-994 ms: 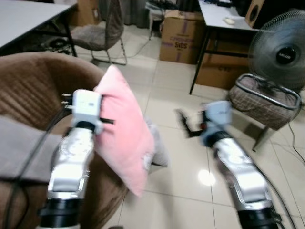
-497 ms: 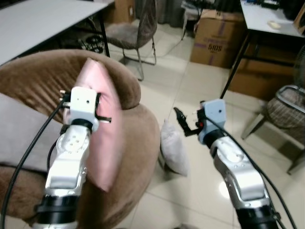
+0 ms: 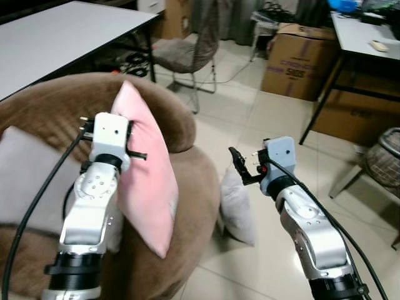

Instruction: Move the pillow to the sofa from floor

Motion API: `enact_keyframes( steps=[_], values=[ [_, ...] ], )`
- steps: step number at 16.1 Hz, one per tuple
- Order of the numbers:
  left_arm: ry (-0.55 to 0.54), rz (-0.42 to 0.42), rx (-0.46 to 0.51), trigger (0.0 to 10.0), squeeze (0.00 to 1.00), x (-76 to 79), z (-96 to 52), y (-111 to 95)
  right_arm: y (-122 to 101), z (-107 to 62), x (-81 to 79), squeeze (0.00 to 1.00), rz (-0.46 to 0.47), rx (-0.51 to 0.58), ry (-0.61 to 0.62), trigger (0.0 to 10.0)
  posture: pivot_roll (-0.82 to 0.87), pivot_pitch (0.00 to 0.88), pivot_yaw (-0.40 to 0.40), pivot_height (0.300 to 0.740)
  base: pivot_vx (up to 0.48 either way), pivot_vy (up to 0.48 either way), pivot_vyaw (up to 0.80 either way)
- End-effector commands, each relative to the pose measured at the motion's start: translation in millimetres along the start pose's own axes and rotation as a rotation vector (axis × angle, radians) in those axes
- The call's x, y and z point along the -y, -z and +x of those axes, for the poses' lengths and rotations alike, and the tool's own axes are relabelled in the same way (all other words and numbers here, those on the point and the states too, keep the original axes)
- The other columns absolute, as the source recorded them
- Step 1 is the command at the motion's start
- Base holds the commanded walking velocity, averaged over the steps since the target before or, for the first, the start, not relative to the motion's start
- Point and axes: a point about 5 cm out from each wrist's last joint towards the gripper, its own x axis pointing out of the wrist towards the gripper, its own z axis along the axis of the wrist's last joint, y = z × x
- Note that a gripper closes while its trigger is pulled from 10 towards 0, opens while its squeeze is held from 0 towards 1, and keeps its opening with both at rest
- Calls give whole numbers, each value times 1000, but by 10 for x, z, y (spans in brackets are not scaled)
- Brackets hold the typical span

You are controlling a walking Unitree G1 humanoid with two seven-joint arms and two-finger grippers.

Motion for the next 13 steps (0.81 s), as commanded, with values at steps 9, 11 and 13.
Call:
enact_keyframes(
  steps=[9, 11, 13],
  values=[
    [138, 64, 41, 10000, 0, 144, 565, -167, -42, -219, 105, 0, -124, -60, -359, 10000, 19, 0, 24, 740, 37, 0, 0],
    [85, 129, -34, 10000, 0, 66, 706, -35, -27, -301, 94, 0, -156, -105, -501, 10000, 1, 0, 29, 740, 0, 0, 0],
    [12, 124, -131, 10000, 0, -77, 740, 158, 1, -378, 69, 0, -158, -157, -629, 10000, 1, 0, 27, 740, 0, 0, 0]
  ],
)
